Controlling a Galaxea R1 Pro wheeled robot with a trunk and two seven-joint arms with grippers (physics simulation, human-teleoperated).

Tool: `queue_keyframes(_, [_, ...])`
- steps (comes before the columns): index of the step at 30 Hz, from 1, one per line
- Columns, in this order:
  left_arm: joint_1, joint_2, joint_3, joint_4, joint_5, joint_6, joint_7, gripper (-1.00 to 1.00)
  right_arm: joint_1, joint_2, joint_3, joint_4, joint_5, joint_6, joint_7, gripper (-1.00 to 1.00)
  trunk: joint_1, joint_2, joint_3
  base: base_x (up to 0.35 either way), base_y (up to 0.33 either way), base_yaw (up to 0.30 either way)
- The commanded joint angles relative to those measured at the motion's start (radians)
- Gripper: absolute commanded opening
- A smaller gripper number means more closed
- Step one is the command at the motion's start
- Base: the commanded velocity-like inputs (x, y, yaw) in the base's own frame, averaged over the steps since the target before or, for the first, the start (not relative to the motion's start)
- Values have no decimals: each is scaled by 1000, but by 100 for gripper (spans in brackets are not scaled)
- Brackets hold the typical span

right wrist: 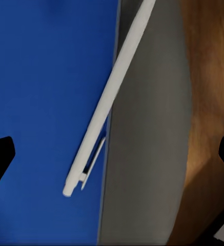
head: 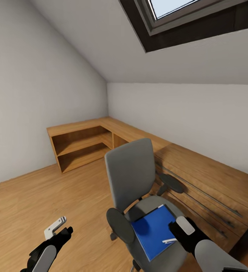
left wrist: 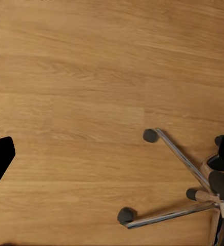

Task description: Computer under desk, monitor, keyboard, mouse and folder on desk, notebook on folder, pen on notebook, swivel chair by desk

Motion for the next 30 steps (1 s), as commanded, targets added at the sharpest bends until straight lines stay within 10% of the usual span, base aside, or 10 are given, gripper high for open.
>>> queue_keyframes(1, [-1,1,-2,-1,6,2,8,100,0,0,-3,-3,-6,9,-5,100,4,-8,-4,0,0,0])
queue_keyframes(30, [-1,7,-2,6,9,3,-2,100,0,3,3,-5,-21,29,4,100,19,-36,-17,33,20,0])
